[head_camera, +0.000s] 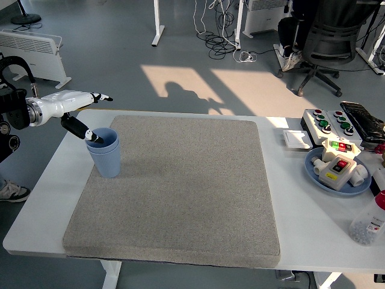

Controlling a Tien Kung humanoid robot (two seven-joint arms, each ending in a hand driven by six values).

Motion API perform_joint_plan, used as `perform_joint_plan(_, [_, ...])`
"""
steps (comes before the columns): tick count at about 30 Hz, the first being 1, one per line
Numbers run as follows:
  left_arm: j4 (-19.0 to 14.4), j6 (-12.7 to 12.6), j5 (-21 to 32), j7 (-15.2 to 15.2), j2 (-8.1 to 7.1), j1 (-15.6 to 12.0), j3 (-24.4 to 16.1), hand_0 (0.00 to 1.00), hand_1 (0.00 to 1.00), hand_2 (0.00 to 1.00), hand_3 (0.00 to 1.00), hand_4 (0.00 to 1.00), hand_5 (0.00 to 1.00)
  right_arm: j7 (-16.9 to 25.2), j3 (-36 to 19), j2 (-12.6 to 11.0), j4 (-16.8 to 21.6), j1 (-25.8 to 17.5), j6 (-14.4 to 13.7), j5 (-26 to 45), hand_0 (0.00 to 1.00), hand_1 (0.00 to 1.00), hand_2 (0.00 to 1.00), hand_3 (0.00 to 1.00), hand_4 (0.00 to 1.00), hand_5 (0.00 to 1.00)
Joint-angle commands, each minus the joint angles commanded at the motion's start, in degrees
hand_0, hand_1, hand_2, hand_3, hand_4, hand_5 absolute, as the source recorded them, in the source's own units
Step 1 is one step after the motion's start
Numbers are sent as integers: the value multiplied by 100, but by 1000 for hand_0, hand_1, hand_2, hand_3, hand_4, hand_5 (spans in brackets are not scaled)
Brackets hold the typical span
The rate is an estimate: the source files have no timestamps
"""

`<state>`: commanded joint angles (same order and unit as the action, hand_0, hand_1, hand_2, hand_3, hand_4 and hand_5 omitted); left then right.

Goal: Push cup pick cup insert cup

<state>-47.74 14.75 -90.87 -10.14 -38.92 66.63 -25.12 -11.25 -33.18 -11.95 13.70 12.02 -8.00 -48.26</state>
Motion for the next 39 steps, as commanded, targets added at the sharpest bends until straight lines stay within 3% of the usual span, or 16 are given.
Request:
perform_joint_plan(5, [-42, -107, 38, 12, -32, -93, -147, 917, 956, 998, 998, 998, 415, -3, -8, 0, 1, -19, 1, -8, 730, 666, 637, 571, 129, 364])
perform_joint_plan(6, [-84, -293, 168, 50, -51, -148, -201, 854, 894, 998, 929, 877, 528, -4, -11, -1, 1, -26, 1, -11, 730, 666, 636, 572, 129, 364])
perform_joint_plan(7, [-96, -383, 211, 60, -57, -164, -217, 854, 894, 998, 929, 877, 528, -4, -12, -1, 1, -28, 1, -12, 730, 666, 636, 572, 129, 364])
perform_joint_plan(11, [-341, -1214, 1079, 204, -134, -493, -721, 854, 894, 998, 929, 877, 528, -3, -13, 2, -1, -48, -2, -5, 730, 666, 636, 572, 129, 364])
perform_joint_plan(12, [-371, -1346, 1301, 208, -144, -535, -816, 669, 697, 736, 644, 697, 577, -3, -14, 2, -1, -50, -1, -6, 730, 666, 637, 571, 129, 364])
perform_joint_plan(14, [-617, -1601, 1806, 261, -230, -833, -1251, 669, 697, 736, 644, 697, 577, 4, -7, 6, -4, -66, -9, 18, 730, 666, 637, 571, 129, 364])
perform_joint_plan(17, [-888, -1696, 2422, 332, -289, -1189, -1835, 669, 697, 736, 644, 697, 577, 8, 3, 9, -5, -84, -16, 41, 730, 666, 637, 571, 129, 364])
perform_joint_plan(18, [-1032, -1737, 2625, 409, -303, -1365, -2051, 611, 651, 672, 578, 623, 625, 8, 0, 13, -6, -100, -19, 49, 730, 666, 636, 572, 129, 364])
perform_joint_plan(23, [-1700, -1684, 3729, 801, -248, -2233, -3221, 611, 651, 672, 578, 623, 625, 14, 6, 23, -11, -134, -22, 61, 730, 666, 636, 572, 129, 364])
perform_joint_plan(24, [-1813, -1589, 3906, 827, -186, -2365, -3438, 689, 713, 714, 607, 633, 858, 18, 13, 24, -13, -139, -24, 76, 730, 666, 636, 571, 128, 365])
perform_joint_plan(25, [-2030, -1351, 4166, 843, -118, -2626, -3699, 689, 713, 714, 607, 633, 858, 22, 20, 25, -15, -144, -26, 91, 730, 666, 636, 571, 128, 365])
perform_joint_plan(28, [-2520, -982, 4874, 961, 123, -3314, -4406, 689, 713, 714, 607, 633, 858, 43, 68, 30, -20, -154, -40, 189, 730, 666, 636, 571, 128, 365])
perform_joint_plan(29, [-2696, -966, 5135, 1018, 220, -3575, -4667, 689, 713, 714, 607, 633, 858, 46, 75, 33, -21, -155, -42, 206, 730, 666, 636, 571, 128, 365])
perform_joint_plan(30, [-2796, -978, 5318, 1051, 283, -3756, -4863, 715, 743, 728, 650, 644, 998, 50, 79, 33, -22, -157, -44, 216, 730, 666, 636, 571, 128, 365])
perform_joint_plan(35, [-3240, -1097, 5749, 1136, 773, -4863, -6017, 715, 743, 728, 650, 644, 998, 73, 107, 38, -29, -145, -58, 285, 730, 666, 636, 571, 128, 365])
perform_joint_plan(39, [-3359, -1195, 5854, 1061, 1248, -5470, -6611, 727, 762, 756, 677, 647, 998, 101, 148, 41, -34, -110, -72, 356, 729, 666, 636, 572, 128, 364])
